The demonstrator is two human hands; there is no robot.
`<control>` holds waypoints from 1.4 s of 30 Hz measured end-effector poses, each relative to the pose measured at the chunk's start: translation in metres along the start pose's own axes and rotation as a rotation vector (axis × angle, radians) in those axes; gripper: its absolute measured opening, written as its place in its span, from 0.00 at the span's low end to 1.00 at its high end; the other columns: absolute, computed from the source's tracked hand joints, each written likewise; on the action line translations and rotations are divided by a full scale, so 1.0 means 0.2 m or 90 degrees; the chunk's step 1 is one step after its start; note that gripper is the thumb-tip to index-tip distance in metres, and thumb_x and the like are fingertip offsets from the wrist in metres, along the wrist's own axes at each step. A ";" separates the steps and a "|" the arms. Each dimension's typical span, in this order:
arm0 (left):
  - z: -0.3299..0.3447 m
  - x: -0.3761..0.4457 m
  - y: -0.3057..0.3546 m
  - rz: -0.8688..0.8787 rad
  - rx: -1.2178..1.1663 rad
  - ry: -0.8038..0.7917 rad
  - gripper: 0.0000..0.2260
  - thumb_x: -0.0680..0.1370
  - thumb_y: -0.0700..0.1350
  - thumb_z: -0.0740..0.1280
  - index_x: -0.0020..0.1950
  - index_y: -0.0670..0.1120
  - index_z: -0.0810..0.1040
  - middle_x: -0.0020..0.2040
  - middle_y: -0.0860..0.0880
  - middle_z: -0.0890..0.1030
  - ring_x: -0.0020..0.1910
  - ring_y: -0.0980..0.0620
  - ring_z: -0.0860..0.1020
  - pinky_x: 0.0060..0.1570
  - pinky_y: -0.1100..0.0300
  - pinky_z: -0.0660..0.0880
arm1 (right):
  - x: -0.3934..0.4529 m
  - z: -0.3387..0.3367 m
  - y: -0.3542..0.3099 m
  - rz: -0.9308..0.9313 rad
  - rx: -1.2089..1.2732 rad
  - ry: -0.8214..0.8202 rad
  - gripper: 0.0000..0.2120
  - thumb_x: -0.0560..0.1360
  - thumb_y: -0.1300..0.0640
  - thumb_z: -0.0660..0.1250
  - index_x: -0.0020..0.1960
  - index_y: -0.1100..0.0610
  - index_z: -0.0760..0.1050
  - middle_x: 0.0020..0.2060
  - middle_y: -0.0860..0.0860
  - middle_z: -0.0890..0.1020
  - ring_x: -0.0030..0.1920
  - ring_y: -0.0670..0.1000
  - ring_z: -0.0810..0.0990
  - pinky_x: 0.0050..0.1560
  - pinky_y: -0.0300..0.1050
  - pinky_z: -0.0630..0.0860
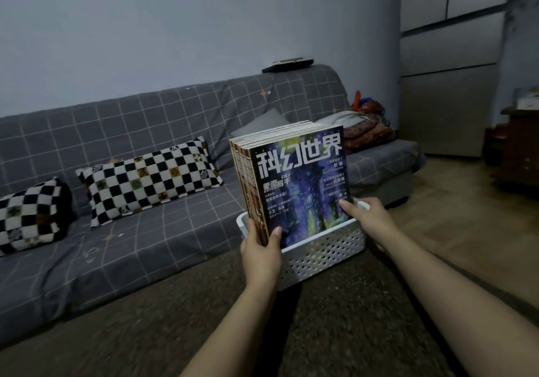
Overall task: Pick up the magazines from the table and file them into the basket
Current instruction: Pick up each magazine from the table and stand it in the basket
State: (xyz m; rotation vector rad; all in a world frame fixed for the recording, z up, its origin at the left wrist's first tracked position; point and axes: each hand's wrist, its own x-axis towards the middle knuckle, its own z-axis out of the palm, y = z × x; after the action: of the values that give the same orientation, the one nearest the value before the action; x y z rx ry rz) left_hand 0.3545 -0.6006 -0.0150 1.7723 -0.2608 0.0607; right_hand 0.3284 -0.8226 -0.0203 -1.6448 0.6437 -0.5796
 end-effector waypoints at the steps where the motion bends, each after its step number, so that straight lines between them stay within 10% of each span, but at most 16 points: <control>1: 0.04 0.04 -0.01 -0.002 0.000 0.004 0.29 0.78 0.50 0.64 0.76 0.54 0.55 0.71 0.46 0.68 0.68 0.46 0.69 0.68 0.49 0.66 | 0.05 0.00 0.00 -0.003 0.006 0.002 0.31 0.68 0.46 0.72 0.63 0.61 0.66 0.61 0.58 0.75 0.58 0.57 0.76 0.54 0.48 0.73; 8: 0.23 0.27 -0.03 -0.001 -0.013 0.034 0.28 0.77 0.49 0.66 0.75 0.51 0.60 0.67 0.45 0.72 0.65 0.45 0.71 0.67 0.48 0.67 | 0.31 0.00 0.00 -0.007 0.086 -0.039 0.29 0.71 0.48 0.71 0.64 0.63 0.67 0.59 0.57 0.76 0.55 0.56 0.76 0.53 0.49 0.74; 12: 0.26 0.32 -0.04 -0.041 -0.054 0.030 0.39 0.76 0.51 0.67 0.77 0.49 0.44 0.75 0.44 0.62 0.73 0.43 0.62 0.71 0.49 0.60 | 0.31 0.00 0.03 -0.001 0.131 -0.103 0.31 0.72 0.42 0.67 0.70 0.57 0.66 0.65 0.56 0.75 0.63 0.56 0.74 0.66 0.53 0.69; 19: 0.27 0.26 -0.18 -0.136 -0.193 -0.059 0.31 0.75 0.58 0.64 0.74 0.54 0.56 0.69 0.46 0.71 0.64 0.45 0.71 0.68 0.43 0.64 | 0.20 -0.03 0.20 0.093 -0.009 -0.118 0.59 0.50 0.16 0.55 0.72 0.51 0.63 0.71 0.55 0.67 0.71 0.58 0.63 0.71 0.58 0.59; 32: 0.48 0.28 -0.20 -0.132 -0.249 -0.076 0.30 0.75 0.62 0.61 0.73 0.57 0.54 0.72 0.46 0.64 0.71 0.44 0.64 0.71 0.42 0.59 | 0.34 -0.01 0.22 0.081 -0.059 -0.084 0.57 0.51 0.14 0.44 0.74 0.44 0.56 0.74 0.53 0.60 0.74 0.60 0.55 0.72 0.62 0.51; 42: 0.45 0.31 -0.20 -0.118 -0.271 -0.105 0.23 0.76 0.58 0.61 0.70 0.56 0.61 0.63 0.50 0.74 0.56 0.53 0.74 0.58 0.52 0.67 | 0.35 -0.01 0.24 0.066 -0.082 -0.064 0.56 0.54 0.15 0.43 0.73 0.46 0.59 0.73 0.53 0.64 0.73 0.59 0.59 0.72 0.61 0.52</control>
State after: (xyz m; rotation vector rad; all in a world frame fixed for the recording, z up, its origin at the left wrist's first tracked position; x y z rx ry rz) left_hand 0.4146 -0.6889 -0.0613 1.3702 -0.2092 -0.2575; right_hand 0.3726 -0.8786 -0.0650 -1.7370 0.7002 -0.3845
